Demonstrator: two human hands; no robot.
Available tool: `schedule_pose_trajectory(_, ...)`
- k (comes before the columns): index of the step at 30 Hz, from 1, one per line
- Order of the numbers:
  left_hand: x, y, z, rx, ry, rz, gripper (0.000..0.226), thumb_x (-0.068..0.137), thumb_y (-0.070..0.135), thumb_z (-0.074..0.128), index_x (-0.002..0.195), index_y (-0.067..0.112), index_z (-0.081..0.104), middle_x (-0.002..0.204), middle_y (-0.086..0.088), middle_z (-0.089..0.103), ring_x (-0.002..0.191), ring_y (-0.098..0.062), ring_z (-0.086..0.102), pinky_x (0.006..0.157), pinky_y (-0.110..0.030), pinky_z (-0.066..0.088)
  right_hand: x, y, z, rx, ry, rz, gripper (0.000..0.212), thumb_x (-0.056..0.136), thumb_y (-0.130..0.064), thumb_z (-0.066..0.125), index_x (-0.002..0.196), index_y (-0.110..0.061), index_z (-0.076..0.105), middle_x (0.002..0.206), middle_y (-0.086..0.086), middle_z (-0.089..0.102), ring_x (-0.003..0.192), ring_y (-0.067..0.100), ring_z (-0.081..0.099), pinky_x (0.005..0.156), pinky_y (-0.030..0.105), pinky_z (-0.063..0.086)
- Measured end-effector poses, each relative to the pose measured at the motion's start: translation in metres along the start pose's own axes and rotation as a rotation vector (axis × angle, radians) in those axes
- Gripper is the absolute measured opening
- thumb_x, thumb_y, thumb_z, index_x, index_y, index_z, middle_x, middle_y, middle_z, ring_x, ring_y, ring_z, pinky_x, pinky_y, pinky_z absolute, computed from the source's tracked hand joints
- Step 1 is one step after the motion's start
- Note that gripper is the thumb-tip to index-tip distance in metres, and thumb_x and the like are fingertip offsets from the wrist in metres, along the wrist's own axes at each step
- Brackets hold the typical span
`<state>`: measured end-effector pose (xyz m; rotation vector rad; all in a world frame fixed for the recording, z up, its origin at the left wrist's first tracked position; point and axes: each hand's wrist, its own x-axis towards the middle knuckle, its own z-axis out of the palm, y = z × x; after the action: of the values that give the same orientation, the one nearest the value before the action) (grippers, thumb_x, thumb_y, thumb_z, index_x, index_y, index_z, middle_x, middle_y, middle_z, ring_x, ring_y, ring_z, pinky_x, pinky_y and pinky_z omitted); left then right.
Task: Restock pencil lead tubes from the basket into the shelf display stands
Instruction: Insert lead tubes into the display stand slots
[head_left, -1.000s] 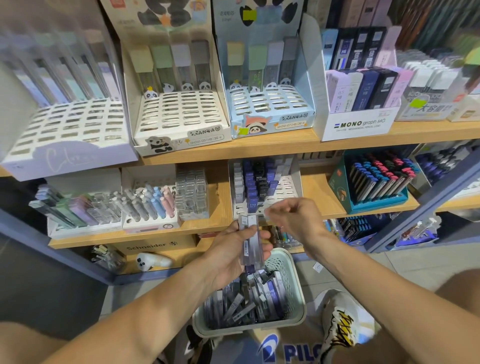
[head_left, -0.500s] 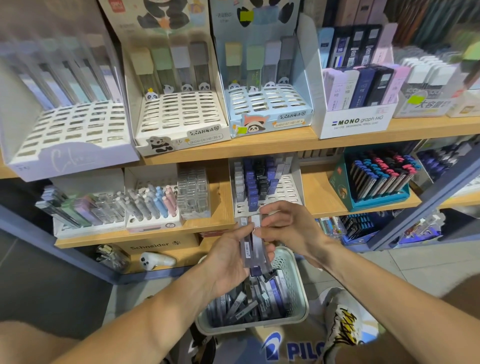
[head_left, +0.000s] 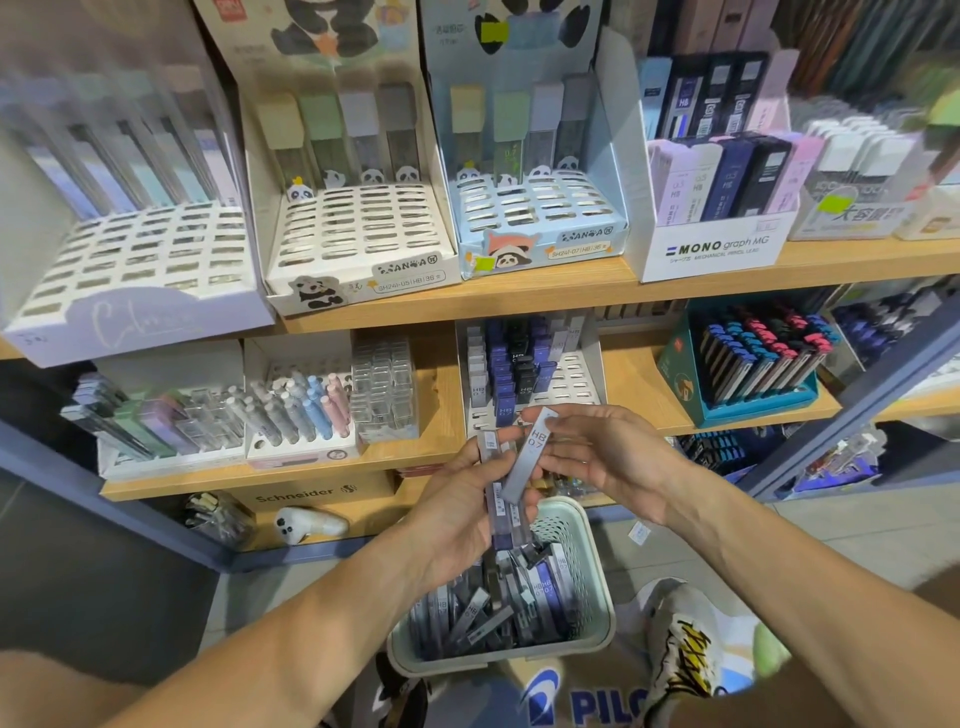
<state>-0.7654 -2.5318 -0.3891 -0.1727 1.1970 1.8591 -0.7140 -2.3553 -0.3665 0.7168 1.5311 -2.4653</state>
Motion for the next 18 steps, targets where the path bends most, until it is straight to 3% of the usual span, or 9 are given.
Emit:
schedule_pose_trajectory(3,-0.001,-0.001,0.003,0.016,0.016,0.016,0.027,0.104,0.007,0.055,0.129,0.010,0.064,0.089,-0.018,0.074,0.060,-0.024,0.061,0.056,-0.033,0.057,0.000,0.000,-0.002,-0.019,-0.056,-0.015,0.026,0.101,-0.004,0.053,0.122,0.002,0.067,0.116,0.023,0.073,0.111,0.034,0.071,0.097,0.035,0.057)
schedule_pose_trajectory(6,-0.003,-0.001,0.005,0.019,0.025,0.026,0.021,0.104,0.007,0.055,0.123,0.009,0.064,0.090,-0.022,0.072,0.060,-0.026,0.060,0.056,-0.033,0.056,-0.004,0.001,-0.001,-0.044,-0.019,-0.043,0.026,0.099,0.006,0.051,0.111,-0.003,0.072,0.107,0.020,0.076,0.095,0.030,0.076,0.089,0.033,0.059)
schedule_pose_trajectory(8,-0.002,-0.002,0.005,0.035,0.054,0.018,0.020,0.104,0.007,0.055,0.122,0.009,0.064,0.096,-0.023,0.074,0.063,-0.026,0.065,0.056,-0.033,0.057,-0.004,0.000,-0.001,-0.060,0.056,-0.056,0.031,0.097,0.014,0.050,0.104,-0.002,0.075,0.102,0.020,0.077,0.088,0.029,0.077,0.086,0.035,0.060)
schedule_pose_trajectory(10,0.000,-0.003,0.002,0.051,0.105,0.007,0.023,0.105,0.008,0.054,0.126,0.009,0.062,0.098,-0.021,0.077,0.065,-0.026,0.071,0.056,-0.032,0.059,-0.001,-0.003,-0.005,-0.058,0.157,-0.108,0.026,0.094,0.014,0.056,0.110,0.002,0.072,0.104,0.022,0.076,0.089,0.028,0.077,0.079,0.033,0.064)
schedule_pose_trajectory(13,0.004,-0.003,-0.002,0.066,0.164,-0.007,0.026,0.107,0.008,0.052,0.130,0.007,0.063,0.087,-0.017,0.078,0.062,-0.024,0.070,0.055,-0.031,0.060,0.007,-0.010,-0.013,-0.127,0.402,-0.308,0.028,0.090,0.013,0.064,0.115,0.001,0.067,0.096,0.020,0.073,0.076,0.020,0.073,0.067,0.026,0.062)
schedule_pose_trajectory(15,0.004,-0.003,-0.002,0.065,0.175,-0.019,0.027,0.107,0.008,0.051,0.132,0.007,0.063,0.085,-0.016,0.077,0.060,-0.025,0.067,0.054,-0.032,0.060,0.012,-0.013,-0.015,-0.264,0.535,-0.443,0.027,0.089,0.011,0.067,0.112,-0.004,0.067,0.083,0.013,0.066,0.066,0.009,0.070,0.070,0.030,0.061)
schedule_pose_trajectory(18,0.003,-0.003,0.000,0.041,0.166,-0.034,0.026,0.107,0.007,0.052,0.129,0.008,0.065,0.087,-0.018,0.077,0.060,-0.026,0.067,0.054,-0.032,0.060,0.018,-0.014,-0.011,-0.355,0.614,-0.521,0.026,0.088,0.008,0.071,0.102,-0.013,0.069,0.084,0.011,0.067,0.071,0.012,0.066,0.083,0.044,0.063)
